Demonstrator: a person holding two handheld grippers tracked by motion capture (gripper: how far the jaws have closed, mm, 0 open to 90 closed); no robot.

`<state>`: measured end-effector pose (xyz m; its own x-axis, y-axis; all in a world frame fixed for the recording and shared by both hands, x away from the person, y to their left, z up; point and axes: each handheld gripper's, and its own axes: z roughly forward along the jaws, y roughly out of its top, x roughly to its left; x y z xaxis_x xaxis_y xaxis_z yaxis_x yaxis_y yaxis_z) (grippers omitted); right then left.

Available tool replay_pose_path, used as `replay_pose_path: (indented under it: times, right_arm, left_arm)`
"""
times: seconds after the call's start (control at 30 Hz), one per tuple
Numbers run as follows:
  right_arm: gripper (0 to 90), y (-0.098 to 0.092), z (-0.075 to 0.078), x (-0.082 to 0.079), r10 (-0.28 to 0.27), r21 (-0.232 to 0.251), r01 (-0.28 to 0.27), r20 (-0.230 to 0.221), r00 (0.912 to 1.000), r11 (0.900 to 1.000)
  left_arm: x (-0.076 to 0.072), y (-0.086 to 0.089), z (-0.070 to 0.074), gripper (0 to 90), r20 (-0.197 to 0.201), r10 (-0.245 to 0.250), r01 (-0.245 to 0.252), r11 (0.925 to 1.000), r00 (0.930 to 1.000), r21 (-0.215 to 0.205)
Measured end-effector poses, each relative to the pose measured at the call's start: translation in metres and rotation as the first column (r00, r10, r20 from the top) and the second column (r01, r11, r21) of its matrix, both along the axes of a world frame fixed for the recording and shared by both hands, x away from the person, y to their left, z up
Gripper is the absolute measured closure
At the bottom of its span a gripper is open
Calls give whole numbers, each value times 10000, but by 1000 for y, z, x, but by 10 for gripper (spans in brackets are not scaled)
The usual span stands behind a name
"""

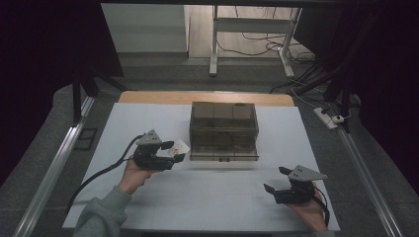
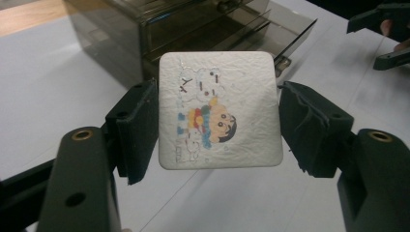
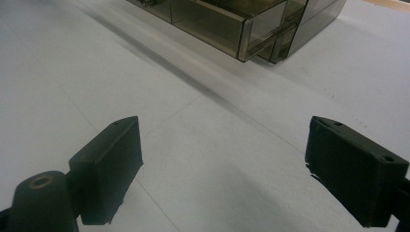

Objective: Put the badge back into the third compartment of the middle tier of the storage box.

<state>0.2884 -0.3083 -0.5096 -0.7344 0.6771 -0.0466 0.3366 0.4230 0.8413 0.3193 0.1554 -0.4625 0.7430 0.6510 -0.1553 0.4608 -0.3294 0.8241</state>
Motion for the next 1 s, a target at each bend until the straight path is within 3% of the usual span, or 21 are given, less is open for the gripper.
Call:
replay_pose_path:
  times: [0.43, 0.67, 0.8, 0.87, 1.0]
  right_arm:
    - [131, 1, 1, 0, 65, 115, -65, 24, 10000, 9999]
    - [131, 0, 2, 0, 99, 246, -99, -5, 10000, 9996]
    - [131, -1, 2, 1, 125, 362, -125, -1, 9999, 9993]
    - [131, 0, 2, 1, 158, 348, -158, 13, 9999, 9993]
    - [132, 0, 2, 0, 228, 329, -231, 83, 9997, 9992]
  left_arm:
    - [12, -35, 6, 329, -32, -618, 618, 9980, 9981, -117]
    - [17, -56, 9, 329, 28, -822, 821, 9966, 9966, 120]
    - [19, -67, 12, 329, 47, -941, 940, 9955, 9956, 79]
    - [20, -73, 13, 329, -58, -1077, 1076, 9941, 9942, -143]
    - [21, -83, 17, 329, 20, -1159, 1159, 9933, 9933, -35]
